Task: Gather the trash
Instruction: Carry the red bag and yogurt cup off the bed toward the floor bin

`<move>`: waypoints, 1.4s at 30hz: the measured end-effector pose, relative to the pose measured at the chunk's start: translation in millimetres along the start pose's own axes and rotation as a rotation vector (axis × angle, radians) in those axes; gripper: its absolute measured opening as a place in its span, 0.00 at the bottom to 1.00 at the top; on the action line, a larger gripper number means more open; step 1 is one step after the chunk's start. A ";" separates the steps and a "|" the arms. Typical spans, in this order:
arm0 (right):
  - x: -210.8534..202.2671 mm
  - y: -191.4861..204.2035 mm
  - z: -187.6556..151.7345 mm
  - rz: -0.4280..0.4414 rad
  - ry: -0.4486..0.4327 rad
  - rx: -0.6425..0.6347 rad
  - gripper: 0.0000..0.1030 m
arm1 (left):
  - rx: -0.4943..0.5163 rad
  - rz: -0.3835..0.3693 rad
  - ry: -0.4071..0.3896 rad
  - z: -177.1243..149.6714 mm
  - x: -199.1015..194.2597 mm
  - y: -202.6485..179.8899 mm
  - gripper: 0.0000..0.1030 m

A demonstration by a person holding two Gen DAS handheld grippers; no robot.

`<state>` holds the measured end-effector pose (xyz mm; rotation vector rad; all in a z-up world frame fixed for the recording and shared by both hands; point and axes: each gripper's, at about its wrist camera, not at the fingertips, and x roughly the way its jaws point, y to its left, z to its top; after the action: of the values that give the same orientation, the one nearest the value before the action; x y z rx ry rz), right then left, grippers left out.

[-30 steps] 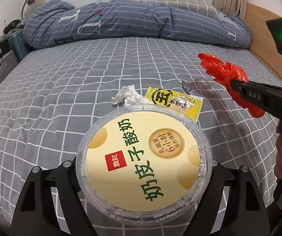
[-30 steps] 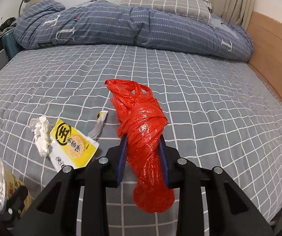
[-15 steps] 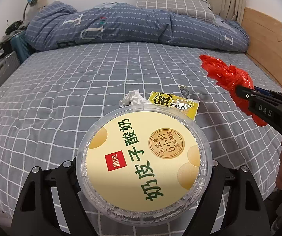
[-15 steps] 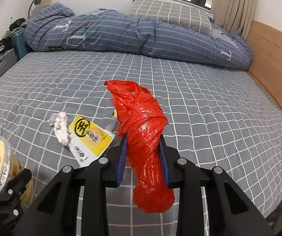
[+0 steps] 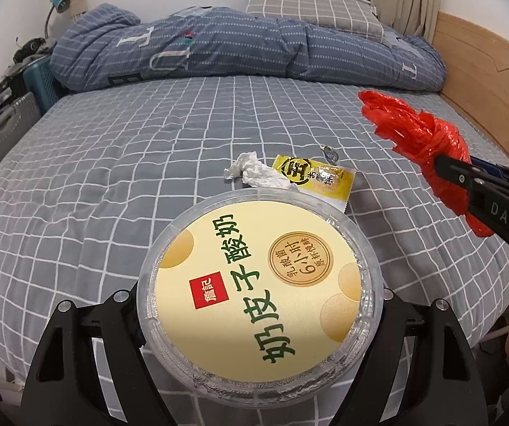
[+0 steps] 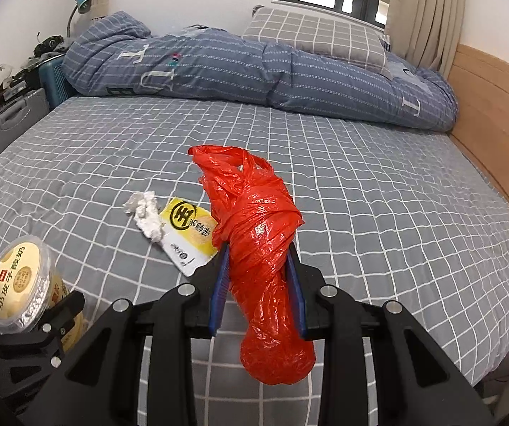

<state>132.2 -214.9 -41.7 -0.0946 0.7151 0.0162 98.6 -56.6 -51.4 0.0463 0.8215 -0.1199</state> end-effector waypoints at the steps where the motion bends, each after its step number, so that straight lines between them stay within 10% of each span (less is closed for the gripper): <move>1: -2.3 0.1 -1.5 0.003 0.000 0.002 0.28 | -0.003 -0.001 -0.002 -1.0 -3.0 1.3 0.76; 42: -85.0 9.2 -89.4 0.064 0.038 0.045 0.28 | -0.044 -0.006 0.020 -66.1 -73.0 12.6 0.76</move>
<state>9.2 -212.4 -53.9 -0.0295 0.7559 0.0594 2.8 -31.9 -43.0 0.0034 0.8439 -0.1071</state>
